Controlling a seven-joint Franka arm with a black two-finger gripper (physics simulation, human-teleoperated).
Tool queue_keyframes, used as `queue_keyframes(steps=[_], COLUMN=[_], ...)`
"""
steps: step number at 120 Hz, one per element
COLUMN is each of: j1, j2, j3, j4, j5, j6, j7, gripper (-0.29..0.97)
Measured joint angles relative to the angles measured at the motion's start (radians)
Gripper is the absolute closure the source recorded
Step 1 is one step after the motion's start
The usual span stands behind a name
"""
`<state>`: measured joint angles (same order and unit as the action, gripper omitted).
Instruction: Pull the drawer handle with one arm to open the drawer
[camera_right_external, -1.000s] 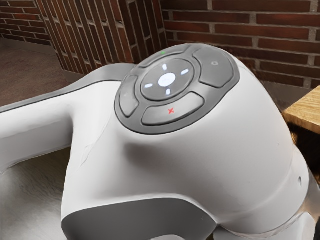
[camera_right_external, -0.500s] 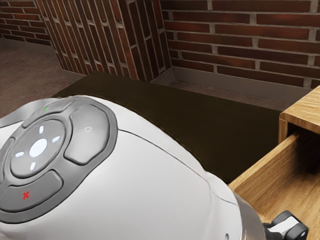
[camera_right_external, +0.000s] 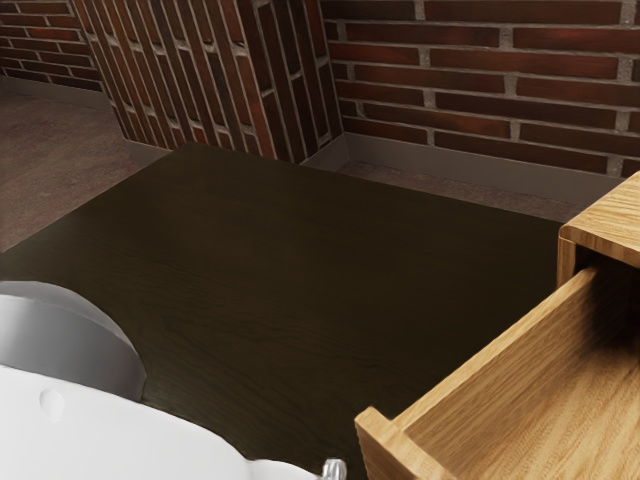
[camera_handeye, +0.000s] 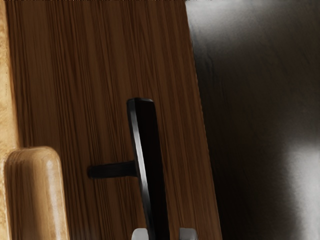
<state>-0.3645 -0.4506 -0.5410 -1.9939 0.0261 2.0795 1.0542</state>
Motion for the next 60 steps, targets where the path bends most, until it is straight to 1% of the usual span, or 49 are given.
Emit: queue_keyframes(steps=[13,29,42,54,60], j1=[0.001,0.0,-0.003,-0.008,-0.008], j2=[-0.003,-0.005,-0.007,-0.008,-0.006], j3=[-0.002,-0.002,-0.002,-0.001,0.003], j4=[-0.001,0.002,0.015,0.076,0.136], j5=[-0.008,-0.018,-0.029,-0.034,-0.036], j6=[-0.001,-0.005,-0.012,-0.047,-0.082], j7=[-0.005,-0.008,-0.01,-0.012,-0.012], gripper=[0.72,0.61,0.54,0.51,0.49])
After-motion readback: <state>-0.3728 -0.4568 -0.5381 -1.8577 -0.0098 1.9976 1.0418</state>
